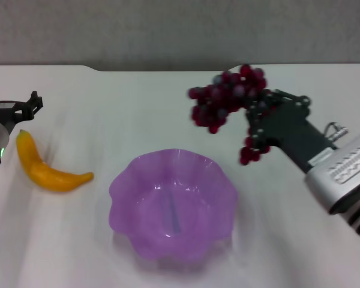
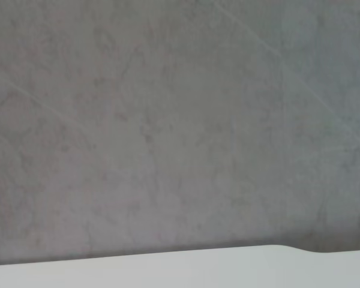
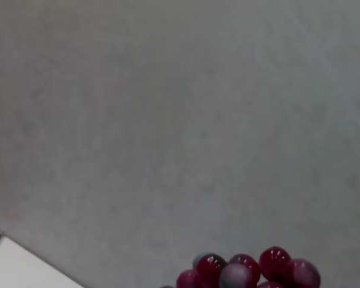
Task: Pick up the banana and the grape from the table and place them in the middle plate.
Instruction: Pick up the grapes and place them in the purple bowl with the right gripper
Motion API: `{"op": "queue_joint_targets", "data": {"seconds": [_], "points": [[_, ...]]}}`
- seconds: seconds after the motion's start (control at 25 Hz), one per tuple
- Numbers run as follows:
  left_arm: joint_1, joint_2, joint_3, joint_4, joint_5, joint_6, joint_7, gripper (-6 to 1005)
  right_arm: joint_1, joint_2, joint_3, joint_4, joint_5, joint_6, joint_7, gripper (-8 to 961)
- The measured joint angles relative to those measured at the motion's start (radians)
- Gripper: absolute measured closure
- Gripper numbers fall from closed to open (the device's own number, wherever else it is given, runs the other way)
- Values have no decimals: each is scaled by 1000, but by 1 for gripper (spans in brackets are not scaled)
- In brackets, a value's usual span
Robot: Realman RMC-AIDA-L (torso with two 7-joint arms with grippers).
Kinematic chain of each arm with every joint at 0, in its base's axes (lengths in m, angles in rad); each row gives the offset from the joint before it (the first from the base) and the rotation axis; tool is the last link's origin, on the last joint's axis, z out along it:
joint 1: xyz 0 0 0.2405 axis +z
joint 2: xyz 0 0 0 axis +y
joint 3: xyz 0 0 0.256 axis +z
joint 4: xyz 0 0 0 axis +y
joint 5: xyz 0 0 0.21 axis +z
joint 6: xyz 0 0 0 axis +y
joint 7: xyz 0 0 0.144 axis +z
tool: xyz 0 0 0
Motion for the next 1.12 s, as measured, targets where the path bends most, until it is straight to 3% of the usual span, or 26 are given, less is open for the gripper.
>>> {"op": "queue_joint_targets", "data": {"seconds": [0.16, 0.36, 0.68, 1.12], "points": [[2, 0, 0, -1, 0, 0, 0, 105, -14, 2, -48, -84, 5, 60, -33, 783], [-1, 0, 0, -1, -1, 0, 0, 105, -1, 3, -119, -91, 18, 66, -29, 783], [-7, -1, 1, -3, 0, 0, -1, 106, 61, 2, -227, -24, 62, 59, 42, 781], [-11, -1, 2, -2, -1, 3, -2, 106, 128, 4, -260, 127, 77, 62, 184, 780]]}}
